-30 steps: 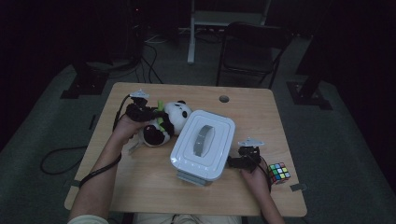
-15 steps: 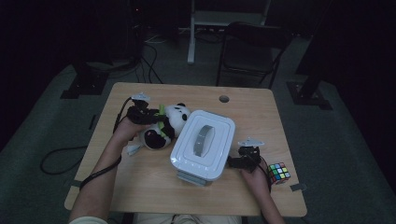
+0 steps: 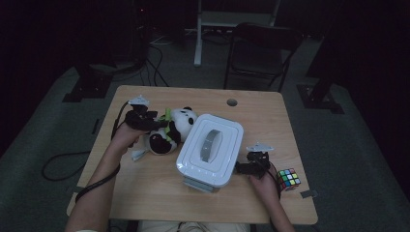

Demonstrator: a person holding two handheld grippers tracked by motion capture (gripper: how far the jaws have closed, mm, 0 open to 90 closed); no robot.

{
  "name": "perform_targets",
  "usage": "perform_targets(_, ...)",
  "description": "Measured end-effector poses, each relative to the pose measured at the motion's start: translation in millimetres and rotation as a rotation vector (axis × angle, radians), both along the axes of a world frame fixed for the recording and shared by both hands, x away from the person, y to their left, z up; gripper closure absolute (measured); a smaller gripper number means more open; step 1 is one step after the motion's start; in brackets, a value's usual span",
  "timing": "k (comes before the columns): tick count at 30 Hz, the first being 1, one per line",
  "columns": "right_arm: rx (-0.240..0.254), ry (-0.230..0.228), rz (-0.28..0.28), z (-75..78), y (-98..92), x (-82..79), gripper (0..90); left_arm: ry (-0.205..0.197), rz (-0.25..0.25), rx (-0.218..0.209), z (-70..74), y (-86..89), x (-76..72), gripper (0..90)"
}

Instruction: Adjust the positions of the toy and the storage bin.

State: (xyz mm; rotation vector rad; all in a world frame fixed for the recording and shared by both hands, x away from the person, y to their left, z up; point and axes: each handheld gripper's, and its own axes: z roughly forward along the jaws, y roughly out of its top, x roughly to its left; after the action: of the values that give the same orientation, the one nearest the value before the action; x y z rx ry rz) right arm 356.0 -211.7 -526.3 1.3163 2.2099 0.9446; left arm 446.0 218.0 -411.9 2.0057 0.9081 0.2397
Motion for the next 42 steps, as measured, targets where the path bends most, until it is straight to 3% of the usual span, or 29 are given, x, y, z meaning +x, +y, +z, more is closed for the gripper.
perform_targets(2, 0.000, 0.000, 0.000, 0.0, 0.0, 0.0, 12.3, 0.000, -0.005, 0.002, 0.3, -0.3, -1.6, 19.0)
perform_targets(6, 0.000, 0.000, 0.000, 0.0, 0.0, 0.0, 12.3, 0.000, -0.012, 0.032, 0.9, -3.6, -8.6, 15.0)
perform_targets(9, 0.000, 0.000, 0.000, 0.0, 0.0, 0.0, 12.3, -0.007, -0.018, 0.032, 1.2, -3.5, -11.9, 14.9)
perform_targets(13, 0.000, 0.000, 0.000, 0.0, 0.0, 0.0, 12.3, -0.002, -0.030, 0.045, 1.7, -3.2, -18.9, 1.9)
perform_targets(23, -0.001, -0.002, 0.001, 0.0, -0.1, 0.1, 12.3, -0.021, -0.055, 0.040, 0.5, 4.5, -40.0, 1.9)
perform_targets(28, 0.000, -0.001, 0.001, 0.0, 0.0, 0.0, 12.3, -0.029, -0.061, 0.051, -1.9, 5.4, -49.6, 1.9)
perform_targets(29, 0.000, 0.000, 0.000, 0.0, 0.0, 0.0, 12.3, -0.036, -0.060, 0.073, -2.9, 5.7, -56.4, 1.9)
perform_targets(32, 0.000, 0.000, 0.000, 0.0, 0.0, 0.0, 12.3, -0.046, -0.070, 0.061, -3.0, 6.0, -61.6, 1.9)
perform_targets(35, -0.001, 0.000, 0.000, 0.0, 0.0, 0.0, 12.3, -0.077, -0.102, 0.051, -1.1, 5.0, -73.3, 1.9)
perform_targets(42, 0.000, 0.000, 0.000, 0.0, 0.0, 0.0, 12.3, -0.099, -0.156, 0.058, -2.7, 0.7, -96.1, 2.0)
